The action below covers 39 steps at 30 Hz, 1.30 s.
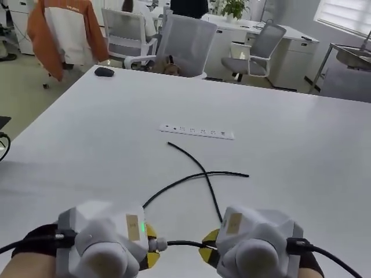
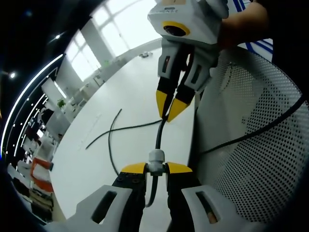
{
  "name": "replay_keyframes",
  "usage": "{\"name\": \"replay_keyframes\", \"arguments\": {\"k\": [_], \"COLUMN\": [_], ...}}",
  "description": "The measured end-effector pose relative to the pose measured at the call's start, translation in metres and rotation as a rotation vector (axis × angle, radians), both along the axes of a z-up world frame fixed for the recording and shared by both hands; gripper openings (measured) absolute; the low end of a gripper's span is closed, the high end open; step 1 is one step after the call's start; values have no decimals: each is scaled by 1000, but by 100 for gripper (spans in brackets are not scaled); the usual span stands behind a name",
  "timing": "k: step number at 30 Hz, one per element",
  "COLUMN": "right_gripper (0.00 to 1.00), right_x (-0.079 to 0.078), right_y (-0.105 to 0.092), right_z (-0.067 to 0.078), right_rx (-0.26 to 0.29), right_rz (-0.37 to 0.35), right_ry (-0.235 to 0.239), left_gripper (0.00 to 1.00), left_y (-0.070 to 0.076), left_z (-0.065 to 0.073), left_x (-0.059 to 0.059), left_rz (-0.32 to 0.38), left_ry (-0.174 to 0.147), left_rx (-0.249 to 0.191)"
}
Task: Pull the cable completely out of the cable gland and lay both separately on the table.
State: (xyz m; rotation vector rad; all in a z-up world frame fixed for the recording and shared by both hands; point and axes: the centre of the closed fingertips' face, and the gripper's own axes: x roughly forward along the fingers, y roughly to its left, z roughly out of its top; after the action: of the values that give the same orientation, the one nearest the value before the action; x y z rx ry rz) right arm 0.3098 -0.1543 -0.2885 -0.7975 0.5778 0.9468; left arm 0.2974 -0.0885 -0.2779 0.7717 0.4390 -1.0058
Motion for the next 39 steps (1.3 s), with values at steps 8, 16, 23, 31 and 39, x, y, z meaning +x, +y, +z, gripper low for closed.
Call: {"name": "replay_keyframes", "arguments": {"k": [8,16,23,31,39], "right_gripper": [4,4,22,23,5], "right_x": [3,0,-21,-22,-29], "right_y": [-10,-10,22,30,33], "right_z": [-2,-3,-1,6,3], "right_rx": [-20,-16,33,92,64], "right_rz": [-58,-38,123,149,199], "right_ry": [6,23,30,26,30], "left_gripper": [16,16,16,16,16], "left_y": [1,6,2,-9,-12], "left_z": [0,3,1,3,3], "left_x": [2,6,1,-7,-9], "left_rz": [8,32,5,-66,-93], "left_ry": [0,-15,-20,-57,-60], "left_rx": [-7,1,12,31,26]}}
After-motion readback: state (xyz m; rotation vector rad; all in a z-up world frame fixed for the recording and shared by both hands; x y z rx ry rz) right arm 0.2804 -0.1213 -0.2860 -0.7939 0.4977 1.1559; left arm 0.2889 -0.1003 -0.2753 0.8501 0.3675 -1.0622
